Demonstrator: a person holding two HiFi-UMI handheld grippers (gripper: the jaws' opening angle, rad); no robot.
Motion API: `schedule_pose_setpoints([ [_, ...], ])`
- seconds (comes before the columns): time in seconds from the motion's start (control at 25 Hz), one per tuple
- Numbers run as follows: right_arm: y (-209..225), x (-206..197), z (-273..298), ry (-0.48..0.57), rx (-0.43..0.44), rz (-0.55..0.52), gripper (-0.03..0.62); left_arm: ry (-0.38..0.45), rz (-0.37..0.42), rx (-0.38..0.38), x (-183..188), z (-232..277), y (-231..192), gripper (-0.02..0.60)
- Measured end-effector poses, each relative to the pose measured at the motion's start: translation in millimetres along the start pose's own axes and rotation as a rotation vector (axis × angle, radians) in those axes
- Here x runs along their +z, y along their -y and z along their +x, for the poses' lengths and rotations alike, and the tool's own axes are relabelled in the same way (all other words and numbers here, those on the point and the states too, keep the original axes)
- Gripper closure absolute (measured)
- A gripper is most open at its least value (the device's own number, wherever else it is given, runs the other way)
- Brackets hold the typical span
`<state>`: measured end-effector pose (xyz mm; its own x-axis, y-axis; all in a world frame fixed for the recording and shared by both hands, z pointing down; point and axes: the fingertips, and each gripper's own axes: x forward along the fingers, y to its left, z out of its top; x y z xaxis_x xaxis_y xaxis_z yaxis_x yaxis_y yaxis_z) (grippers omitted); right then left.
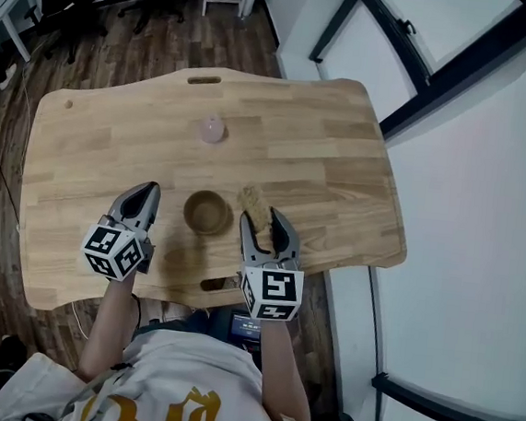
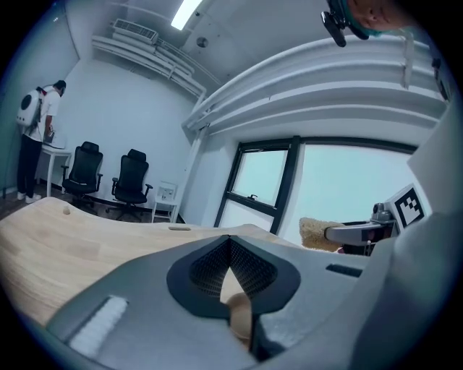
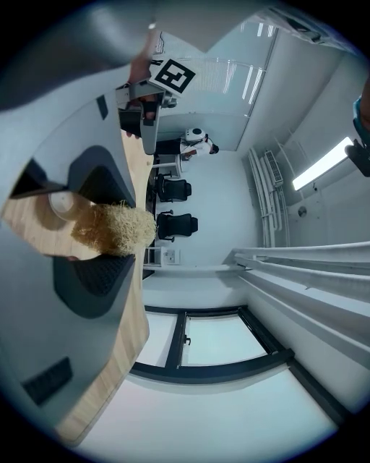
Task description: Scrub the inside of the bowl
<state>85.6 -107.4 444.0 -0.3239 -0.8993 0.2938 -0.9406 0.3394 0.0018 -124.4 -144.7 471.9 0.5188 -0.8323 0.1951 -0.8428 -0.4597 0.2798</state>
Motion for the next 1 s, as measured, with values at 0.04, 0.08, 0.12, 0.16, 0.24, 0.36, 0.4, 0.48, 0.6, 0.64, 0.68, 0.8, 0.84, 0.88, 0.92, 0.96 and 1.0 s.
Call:
schedule_pose_setpoints([
  [0.04, 1.7, 0.8, 0.1, 0.004, -0.003, 0.008, 0.407, -0.003, 0.002, 0.001, 0.0, 1.6, -0.5, 0.581],
  [0.08, 3.5, 1.3, 0.3, 0.006, -0.006, 0.015, 0.407, -0.006, 0.004, 0.004, -0.1, 2.9, -0.7, 0.581],
  [0.12, 4.8, 1.7, 0.6, 0.007, -0.006, 0.020, 0.407, -0.007, 0.003, 0.006, 0.0, 3.4, -0.8, 0.581],
  [0.16, 5.0, 2.3, 1.1, 0.009, -0.005, 0.024, 0.407, -0.006, 0.002, 0.008, 0.7, 3.1, -0.9, 0.581],
  [0.24, 3.6, 4.5, 1.7, 0.013, 0.001, 0.026, 0.407, -0.003, 0.004, 0.008, 2.6, 2.7, -1.2, 0.581],
  [0.36, 1.7, 4.9, 3.0, 0.016, 0.013, 0.026, 0.407, -0.006, 0.004, 0.003, 1.0, 4.1, 0.1, 0.581],
  [0.4, 1.6, 3.8, 4.3, 0.015, 0.017, 0.026, 0.407, -0.009, 0.007, 0.002, -0.3, 4.9, 0.6, 0.581],
  [0.48, 3.2, 0.5, 7.8, 0.009, 0.023, 0.030, 0.407, -0.019, 0.014, 0.002, -2.5, 7.7, 2.0, 0.581],
  [0.6, 4.4, -6.0, 10.8, -0.003, 0.032, 0.038, 0.407, -0.038, 0.010, -0.003, -7.4, 11.2, 2.8, 0.581],
  [0.64, 4.5, -7.8, 11.9, -0.007, 0.034, 0.038, 0.407, -0.045, 0.006, -0.003, -9.5, 12.9, 1.3, 0.581],
  [0.68, 4.8, -9.0, 13.3, -0.010, 0.036, 0.037, 0.407, -0.053, -0.001, -0.002, -11.8, 15.1, -0.9, 0.581],
  [0.8, 5.6, -14.6, 18.6, -0.028, 0.045, 0.033, 0.407, -0.085, -0.022, 0.000, -20.9, 21.5, -6.8, 0.581],
  [0.84, 5.8, -18.5, 20.3, -0.038, 0.049, 0.031, 0.407, -0.101, -0.029, -0.001, -25.7, 23.5, -7.6, 0.581],
  [0.88, 6.2, -23.1, 21.9, -0.050, 0.052, 0.031, 0.407, -0.118, -0.036, -0.003, -31.3, 25.5, -7.9, 0.581],
  [0.92, 6.6, -27.8, 23.7, -0.060, 0.055, 0.033, 0.407, -0.136, -0.045, -0.005, -37.4, 27.7, -8.1, 0.581],
  [0.96, 6.7, -31.9, 26.0, -0.068, 0.060, 0.037, 0.407, -0.154, -0.053, -0.008, -43.4, 30.0, -8.5, 0.580],
  [1.0, 6.4, -35.5, 28.8, -0.076, 0.065, 0.039, 0.407, -0.171, -0.061, -0.011, -49.2, 32.4, -9.1, 0.580],
])
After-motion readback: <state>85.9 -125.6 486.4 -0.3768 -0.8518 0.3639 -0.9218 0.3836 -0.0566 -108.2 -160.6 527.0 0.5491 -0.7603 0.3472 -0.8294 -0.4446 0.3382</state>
